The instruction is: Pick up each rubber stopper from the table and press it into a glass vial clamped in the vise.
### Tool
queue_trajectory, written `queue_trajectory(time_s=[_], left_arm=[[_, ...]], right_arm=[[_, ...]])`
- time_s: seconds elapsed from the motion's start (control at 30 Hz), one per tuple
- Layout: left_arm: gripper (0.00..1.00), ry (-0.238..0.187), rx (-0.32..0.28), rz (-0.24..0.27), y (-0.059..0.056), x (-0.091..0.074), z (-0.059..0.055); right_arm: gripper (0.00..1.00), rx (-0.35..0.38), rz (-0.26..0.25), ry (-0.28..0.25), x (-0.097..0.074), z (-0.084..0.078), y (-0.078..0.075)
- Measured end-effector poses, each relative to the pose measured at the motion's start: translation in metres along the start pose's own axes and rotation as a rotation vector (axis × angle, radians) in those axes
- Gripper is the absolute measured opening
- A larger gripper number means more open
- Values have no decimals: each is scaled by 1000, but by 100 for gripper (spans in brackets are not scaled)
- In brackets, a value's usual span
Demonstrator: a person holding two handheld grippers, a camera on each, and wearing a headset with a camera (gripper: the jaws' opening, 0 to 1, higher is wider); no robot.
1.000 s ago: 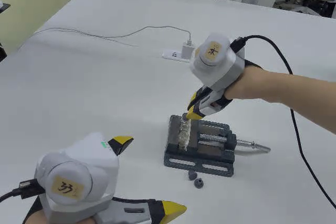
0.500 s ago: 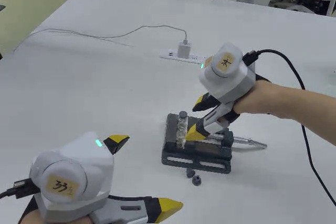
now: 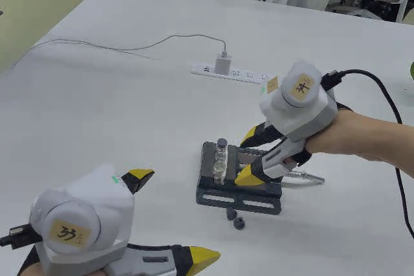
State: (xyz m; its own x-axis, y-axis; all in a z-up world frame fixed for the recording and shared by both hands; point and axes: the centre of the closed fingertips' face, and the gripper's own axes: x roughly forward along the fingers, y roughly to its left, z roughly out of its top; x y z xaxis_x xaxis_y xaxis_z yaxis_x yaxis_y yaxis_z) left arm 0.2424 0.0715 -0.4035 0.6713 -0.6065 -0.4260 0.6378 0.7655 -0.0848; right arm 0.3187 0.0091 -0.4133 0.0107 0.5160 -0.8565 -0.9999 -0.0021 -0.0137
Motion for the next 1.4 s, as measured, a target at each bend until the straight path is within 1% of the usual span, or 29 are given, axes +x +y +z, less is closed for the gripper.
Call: queue_trajectory(time_s=[0.2, 0.23, 0.3, 0.37, 0.4, 0.47, 0.5, 0.57, 0.63, 0.73, 0.8, 0.9, 0.97, 1.0, 1.1, 1.3, 1.4], left_arm=[[94, 1, 1, 1, 0, -1, 0], [94, 1, 1, 2, 0, -1, 0], [94, 0, 0, 5, 0, -2, -1], [94, 2, 0, 6, 1, -3, -1], [94, 3, 1, 7, 1, -3, -2], [94, 2, -2, 11, 2, -4, -2], [94, 1, -4, 14, 3, -5, -2], [94, 3, -4, 15, 3, -6, -3], [94, 6, -1, 15, 3, -7, -4], [94, 8, -2, 18, 4, -7, -5], [94, 8, -5, 21, 5, -8, -5], [94, 8, -8, 23, 5, -9, -6], [94, 10, -11, 25, 5, -9, -7], [94, 12, -13, 25, 5, -10, -8], [94, 14, -17, 28, 5, -11, -10], [93, 18, -25, 32, 5, -12, -13], [93, 20, -27, 32, 6, -12, -14]], right_arm=[[35, -48, 59, 2, -1, 1, 20], [35, -51, 60, 4, -1, 0, 21], [34, -75, 92, 10, 1, -1, 29], [31, -76, 128, 31, 4, -5, 36], [27, -75, 135, 35, 5, -7, 37], [26, -89, 144, 32, 8, -7, 40], [26, -97, 157, 45, 10, -10, 42], [23, -119, 166, 62, 14, -13, 44], [22, -138, 177, 85, 18, -17, 45], [17, -154, 196, 86, 22, -17, 47], [12, -166, 211, 99, 26, -19, 49], [9, -168, 224, 108, 32, -21, 50], [7, -180, 224, 117, 36, -23, 49], [5, -182, 233, 128, 37, -26, 50], [5, -204, 234, 149, 41, -31, 50], [4, -194, 227, 158, 46, -34, 46], [3, -194, 233, 162, 49, -34, 47]])
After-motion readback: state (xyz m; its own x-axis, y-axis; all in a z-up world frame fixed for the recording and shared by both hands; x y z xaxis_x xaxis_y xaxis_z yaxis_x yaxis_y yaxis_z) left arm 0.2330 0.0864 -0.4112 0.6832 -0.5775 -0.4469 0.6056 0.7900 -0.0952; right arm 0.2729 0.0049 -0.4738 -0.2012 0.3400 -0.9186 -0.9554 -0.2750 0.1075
